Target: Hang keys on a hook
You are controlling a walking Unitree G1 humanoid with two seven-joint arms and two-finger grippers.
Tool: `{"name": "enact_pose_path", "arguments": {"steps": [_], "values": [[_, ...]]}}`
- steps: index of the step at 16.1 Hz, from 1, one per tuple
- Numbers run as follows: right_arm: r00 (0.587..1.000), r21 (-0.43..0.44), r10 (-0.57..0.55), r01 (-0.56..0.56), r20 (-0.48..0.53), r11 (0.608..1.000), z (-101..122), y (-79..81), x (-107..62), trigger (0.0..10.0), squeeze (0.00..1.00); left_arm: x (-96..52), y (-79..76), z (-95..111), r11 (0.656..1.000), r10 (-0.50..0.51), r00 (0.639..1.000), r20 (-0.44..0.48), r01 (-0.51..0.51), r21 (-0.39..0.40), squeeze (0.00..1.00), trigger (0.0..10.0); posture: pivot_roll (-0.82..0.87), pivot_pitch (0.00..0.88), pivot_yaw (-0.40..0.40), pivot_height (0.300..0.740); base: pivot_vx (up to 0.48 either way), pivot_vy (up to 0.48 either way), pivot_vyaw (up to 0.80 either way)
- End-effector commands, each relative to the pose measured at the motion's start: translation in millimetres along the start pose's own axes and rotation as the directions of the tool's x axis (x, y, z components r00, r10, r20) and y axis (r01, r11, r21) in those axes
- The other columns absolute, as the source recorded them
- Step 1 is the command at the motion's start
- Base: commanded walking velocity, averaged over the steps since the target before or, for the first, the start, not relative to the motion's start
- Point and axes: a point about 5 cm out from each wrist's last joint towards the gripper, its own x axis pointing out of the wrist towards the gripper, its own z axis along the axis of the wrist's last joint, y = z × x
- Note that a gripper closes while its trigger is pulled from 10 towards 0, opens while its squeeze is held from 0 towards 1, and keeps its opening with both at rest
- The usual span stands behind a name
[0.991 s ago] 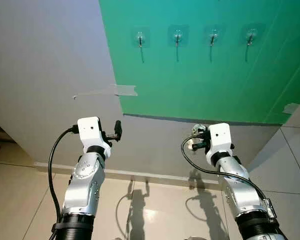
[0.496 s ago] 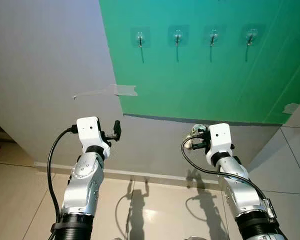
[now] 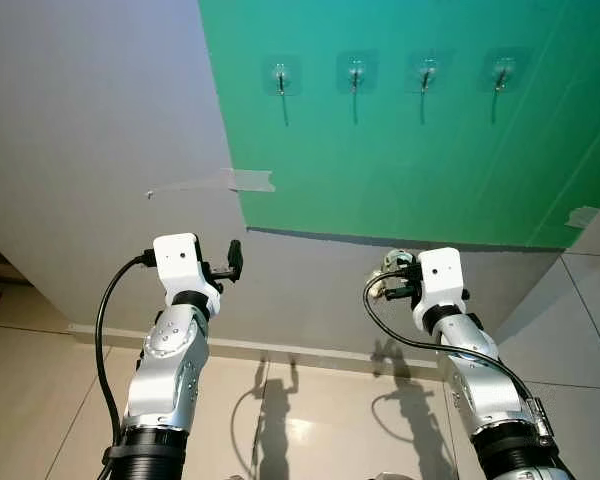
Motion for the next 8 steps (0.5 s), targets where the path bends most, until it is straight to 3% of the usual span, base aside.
{"name": "enact_pose_path", "arguments": {"steps": [1, 8], "values": [[1.0, 0.037, -0.003, 0.003, 0.015, 0.999, 3.5, 1.3, 1.6, 10.0, 0.0, 0.5, 3.7, 0.6, 1.0, 0.007, 1.0, -0.004, -0.007, 0.01, 0.0, 10.0, -0.19, 0.0, 0.065, 0.74, 0.0, 0.0, 0.0], [1.0, 0.027, -0.005, 0.004, 0.019, 1.0, 7.7, -1.1, 6.3, 10.0, 0.0, 4.0, -0.5, 2.5, 1.0, 0.009, 1.0, -0.001, -0.009, -0.008, 0.0, 10.0, -0.19, 0.0, 0.05, 0.74, 0.0, 0.0, 0.0]]}}
